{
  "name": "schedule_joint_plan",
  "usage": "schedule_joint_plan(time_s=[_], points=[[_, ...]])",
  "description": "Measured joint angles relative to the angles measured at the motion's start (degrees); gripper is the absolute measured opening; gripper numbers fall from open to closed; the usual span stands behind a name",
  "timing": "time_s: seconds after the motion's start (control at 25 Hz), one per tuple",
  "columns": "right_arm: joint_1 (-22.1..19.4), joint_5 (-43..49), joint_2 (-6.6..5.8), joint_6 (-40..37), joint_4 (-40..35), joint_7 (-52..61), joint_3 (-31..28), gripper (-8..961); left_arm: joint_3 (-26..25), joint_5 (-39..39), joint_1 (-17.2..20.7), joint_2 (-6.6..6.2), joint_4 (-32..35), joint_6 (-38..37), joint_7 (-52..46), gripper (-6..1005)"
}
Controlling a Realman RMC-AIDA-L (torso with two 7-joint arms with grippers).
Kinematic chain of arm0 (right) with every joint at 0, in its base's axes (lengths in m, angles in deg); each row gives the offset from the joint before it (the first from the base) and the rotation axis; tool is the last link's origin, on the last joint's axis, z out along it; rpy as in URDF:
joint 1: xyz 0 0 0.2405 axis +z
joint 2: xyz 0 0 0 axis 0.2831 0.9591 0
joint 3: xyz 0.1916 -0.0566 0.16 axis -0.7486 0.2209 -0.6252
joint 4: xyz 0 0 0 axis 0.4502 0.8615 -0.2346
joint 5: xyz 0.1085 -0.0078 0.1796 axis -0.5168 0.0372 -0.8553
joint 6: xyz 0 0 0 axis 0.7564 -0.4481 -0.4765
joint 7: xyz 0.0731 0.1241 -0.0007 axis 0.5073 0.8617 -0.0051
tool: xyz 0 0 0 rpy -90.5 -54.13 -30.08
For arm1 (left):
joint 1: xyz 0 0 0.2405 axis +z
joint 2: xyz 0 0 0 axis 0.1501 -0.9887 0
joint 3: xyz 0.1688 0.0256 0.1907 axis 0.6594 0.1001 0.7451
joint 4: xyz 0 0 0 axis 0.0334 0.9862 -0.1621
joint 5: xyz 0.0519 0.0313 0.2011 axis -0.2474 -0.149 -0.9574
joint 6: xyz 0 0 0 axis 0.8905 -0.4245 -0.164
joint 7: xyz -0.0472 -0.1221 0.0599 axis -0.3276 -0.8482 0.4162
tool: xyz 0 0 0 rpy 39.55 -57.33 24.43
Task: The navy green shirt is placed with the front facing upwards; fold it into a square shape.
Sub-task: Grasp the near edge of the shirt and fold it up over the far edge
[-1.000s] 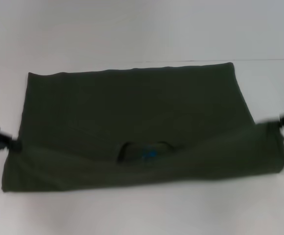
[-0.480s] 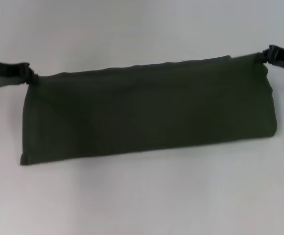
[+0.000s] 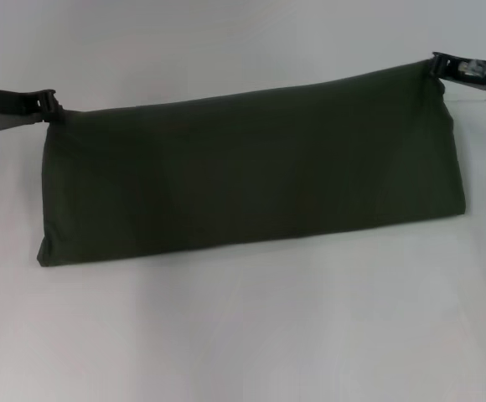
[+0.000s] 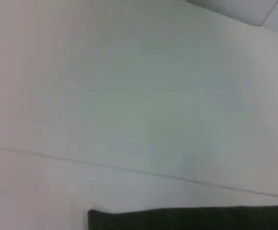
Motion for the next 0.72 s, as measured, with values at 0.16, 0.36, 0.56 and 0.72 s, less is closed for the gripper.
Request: schedule_joint_plan(time_s=[0.16,0.36,0.56,0.72], points=[[1.58,0.04,0.03,2.57,1.19,0.01,2.02,136,0.01,-0.01,-0.13,0.07,-0.08,1.1,-0.02,36],[2.48,0.05,0.03,3.17,1.34,0.25,2.34,143,0.01,0.04,-0.15,0.13,-0.09,2.14,0.23,37],[2.59,0.04,-0.16,3.31,1.38,0.45,2.37,150,0.01,0.32,-0.18,0.16,0.08,3.04,0.59,37],[2.53,0.05,-0.18,3.7,1.55,0.54,2.28,155,0.01,0.36,-0.54,0.35,-0.02,3.88,0.81,36]])
